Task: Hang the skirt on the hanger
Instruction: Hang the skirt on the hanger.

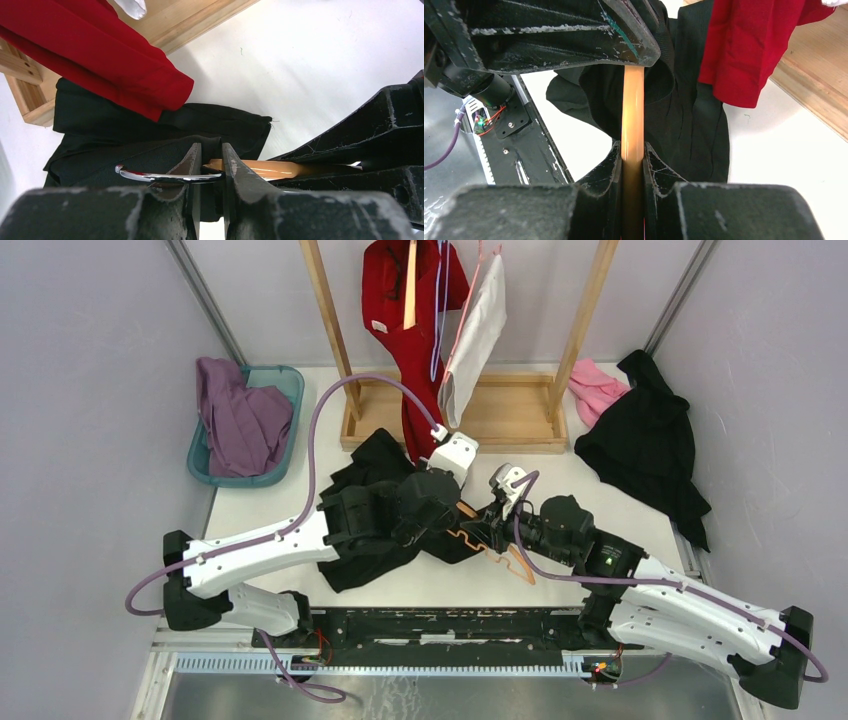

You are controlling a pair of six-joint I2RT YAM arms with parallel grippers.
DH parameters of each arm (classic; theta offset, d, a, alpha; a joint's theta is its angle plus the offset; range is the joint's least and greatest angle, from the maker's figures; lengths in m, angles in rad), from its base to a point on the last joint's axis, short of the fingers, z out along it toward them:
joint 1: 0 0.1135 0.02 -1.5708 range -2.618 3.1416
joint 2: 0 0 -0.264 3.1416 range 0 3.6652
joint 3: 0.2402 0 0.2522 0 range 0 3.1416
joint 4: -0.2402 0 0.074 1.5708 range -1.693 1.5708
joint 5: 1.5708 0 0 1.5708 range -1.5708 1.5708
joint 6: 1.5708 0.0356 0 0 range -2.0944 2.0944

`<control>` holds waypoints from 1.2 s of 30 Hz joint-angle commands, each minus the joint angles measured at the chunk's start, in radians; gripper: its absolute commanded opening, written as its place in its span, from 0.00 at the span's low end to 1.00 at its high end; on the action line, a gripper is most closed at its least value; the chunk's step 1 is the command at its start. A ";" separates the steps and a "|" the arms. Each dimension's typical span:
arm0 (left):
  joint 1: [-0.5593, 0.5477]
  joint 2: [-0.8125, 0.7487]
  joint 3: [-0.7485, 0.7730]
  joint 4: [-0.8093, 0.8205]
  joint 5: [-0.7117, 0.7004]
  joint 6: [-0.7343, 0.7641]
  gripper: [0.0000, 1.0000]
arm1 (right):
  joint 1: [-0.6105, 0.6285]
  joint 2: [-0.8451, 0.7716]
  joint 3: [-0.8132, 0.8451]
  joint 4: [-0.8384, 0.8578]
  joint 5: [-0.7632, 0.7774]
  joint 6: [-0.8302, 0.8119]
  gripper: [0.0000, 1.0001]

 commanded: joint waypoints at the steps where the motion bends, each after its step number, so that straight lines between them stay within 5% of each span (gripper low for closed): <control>1: 0.026 -0.025 -0.033 0.021 -0.127 0.009 0.03 | 0.012 -0.048 0.041 0.209 -0.042 -0.004 0.02; 12: 0.027 -0.126 -0.280 0.139 -0.233 -0.040 0.03 | 0.012 0.099 0.056 0.185 -0.071 0.043 0.03; 25: 0.028 -0.166 -0.358 0.086 -0.282 -0.108 0.03 | 0.011 0.062 0.119 0.000 -0.060 0.081 0.40; 36: 0.028 -0.259 -0.404 0.058 -0.289 -0.143 0.03 | 0.003 0.043 0.162 -0.330 0.211 0.149 0.45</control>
